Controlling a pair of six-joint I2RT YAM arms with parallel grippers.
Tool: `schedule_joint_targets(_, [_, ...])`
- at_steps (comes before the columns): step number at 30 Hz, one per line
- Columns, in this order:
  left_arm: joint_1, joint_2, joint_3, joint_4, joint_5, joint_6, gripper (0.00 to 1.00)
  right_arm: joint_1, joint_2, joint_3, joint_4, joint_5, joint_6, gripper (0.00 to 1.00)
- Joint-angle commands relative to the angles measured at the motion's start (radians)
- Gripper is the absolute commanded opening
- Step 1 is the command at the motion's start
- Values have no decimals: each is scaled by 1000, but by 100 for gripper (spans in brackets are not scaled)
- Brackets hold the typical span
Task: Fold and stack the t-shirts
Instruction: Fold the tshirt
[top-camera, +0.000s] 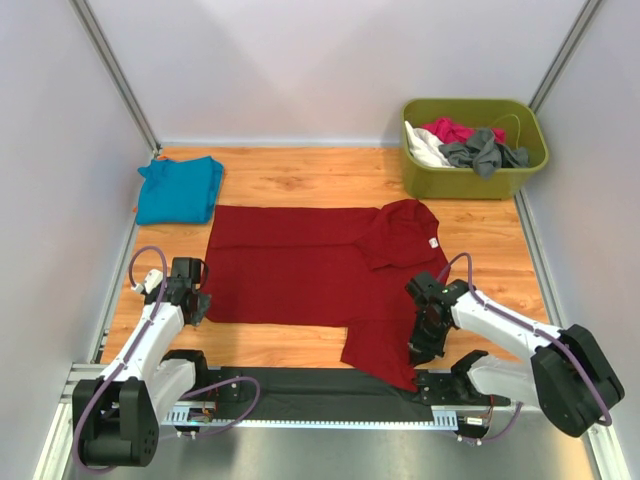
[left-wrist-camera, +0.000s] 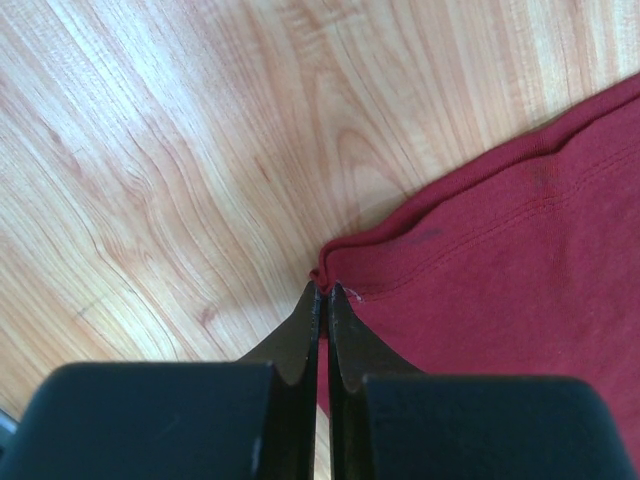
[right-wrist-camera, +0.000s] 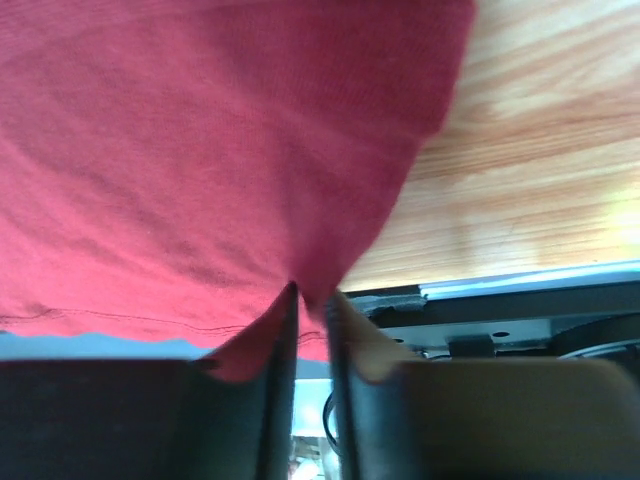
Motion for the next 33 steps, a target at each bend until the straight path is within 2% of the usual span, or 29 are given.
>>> schedule_joint_targets(1, [4, 9, -5, -54, -14, 14, 0, 4, 5, -13, 66, 87, 26, 6])
schedule_joint_targets(2, [4, 10, 0, -57, -15, 16, 0, 4, 15, -9, 67, 91, 25, 0])
schedule_joint_targets(7, [4, 29, 63, -121, -43, 21, 0, -2, 7, 91, -21, 136, -4, 0])
schedule_joint_targets(12, [4, 52, 142, -184, -48, 11, 0, -92, -4, 281, -81, 170, -69, 0])
schedule_joint_targets(18, [4, 115, 268, -238, -69, -12, 0, -152, 117, 486, -86, 163, -139, 0])
schedule_joint_targets(25, [4, 208, 408, -277, -141, -36, 0, -290, 300, 706, -51, 134, -235, 0])
schedule_joint_targets(33, [4, 402, 557, -271, -146, -81, 0, -367, 489, 965, -103, 142, -312, 0])
